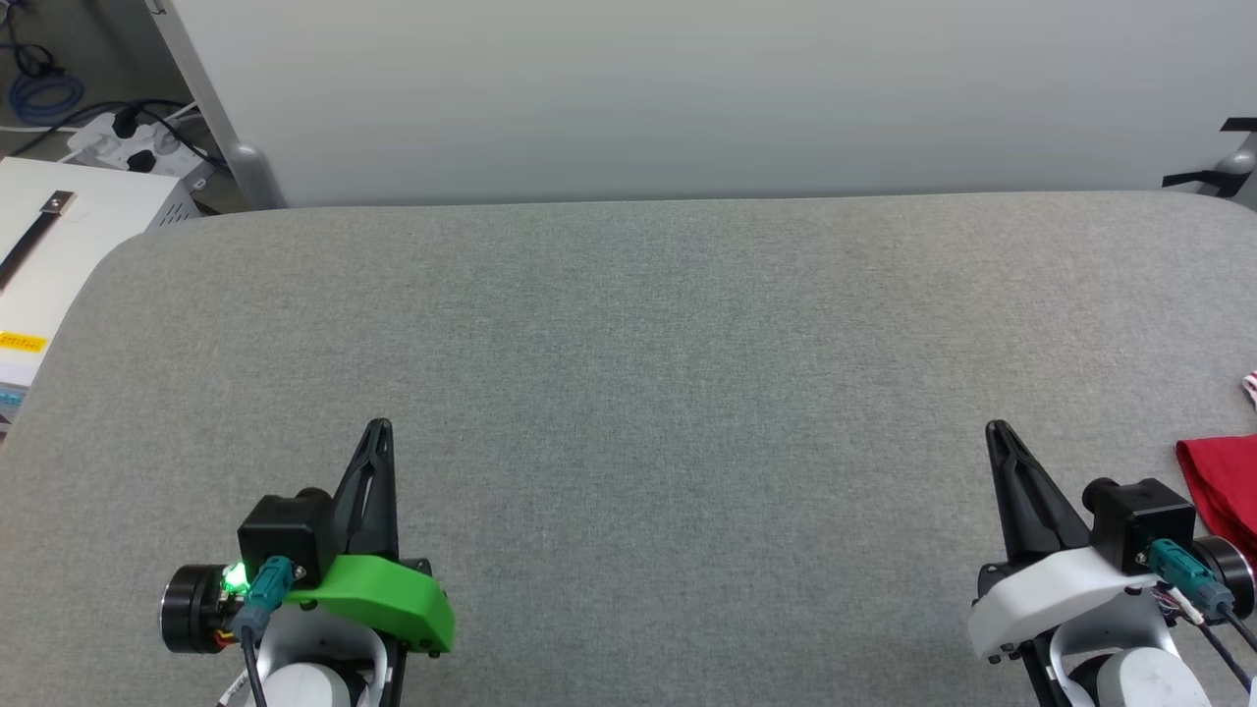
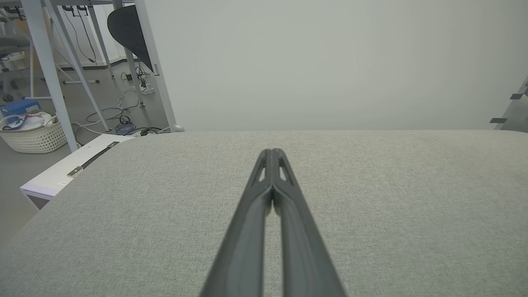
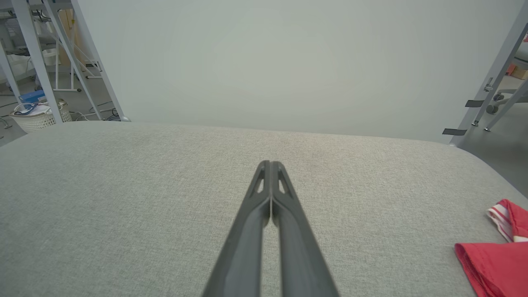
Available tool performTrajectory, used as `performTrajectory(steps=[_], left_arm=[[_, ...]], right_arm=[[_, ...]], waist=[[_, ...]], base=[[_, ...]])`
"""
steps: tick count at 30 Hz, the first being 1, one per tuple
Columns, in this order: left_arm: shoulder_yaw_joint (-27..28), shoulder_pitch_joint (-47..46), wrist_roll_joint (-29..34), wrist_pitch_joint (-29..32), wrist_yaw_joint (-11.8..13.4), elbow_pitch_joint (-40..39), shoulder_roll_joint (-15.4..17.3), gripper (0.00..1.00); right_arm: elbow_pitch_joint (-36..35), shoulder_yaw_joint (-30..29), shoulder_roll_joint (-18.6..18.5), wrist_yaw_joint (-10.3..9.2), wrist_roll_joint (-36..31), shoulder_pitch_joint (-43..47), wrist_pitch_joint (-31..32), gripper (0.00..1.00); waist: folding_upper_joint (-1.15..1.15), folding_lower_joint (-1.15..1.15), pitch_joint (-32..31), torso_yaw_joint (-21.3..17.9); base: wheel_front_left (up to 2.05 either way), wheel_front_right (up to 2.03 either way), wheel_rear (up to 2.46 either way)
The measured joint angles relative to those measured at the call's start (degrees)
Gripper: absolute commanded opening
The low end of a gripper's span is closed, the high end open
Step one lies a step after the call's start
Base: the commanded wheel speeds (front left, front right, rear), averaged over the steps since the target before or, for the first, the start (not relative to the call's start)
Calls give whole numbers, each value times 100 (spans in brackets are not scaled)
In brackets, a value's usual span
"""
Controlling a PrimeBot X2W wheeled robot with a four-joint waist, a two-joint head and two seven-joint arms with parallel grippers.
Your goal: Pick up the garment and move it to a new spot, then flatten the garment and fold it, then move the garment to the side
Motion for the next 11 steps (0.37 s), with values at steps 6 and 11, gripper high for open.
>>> performTrajectory(steps=[6,11], left_arm=[[4,1,34,85,29,-14,0,0],[7,3,82,137,49,-31,0,0]], right_arm=[[-22,-5,11,1,-42,16,59,0],[-49,-12,19,0,-99,22,151,0]], waist=[[0,0,-25,4],[0,0,-50,8]], base=[[0,0,0],[0,0,0]])
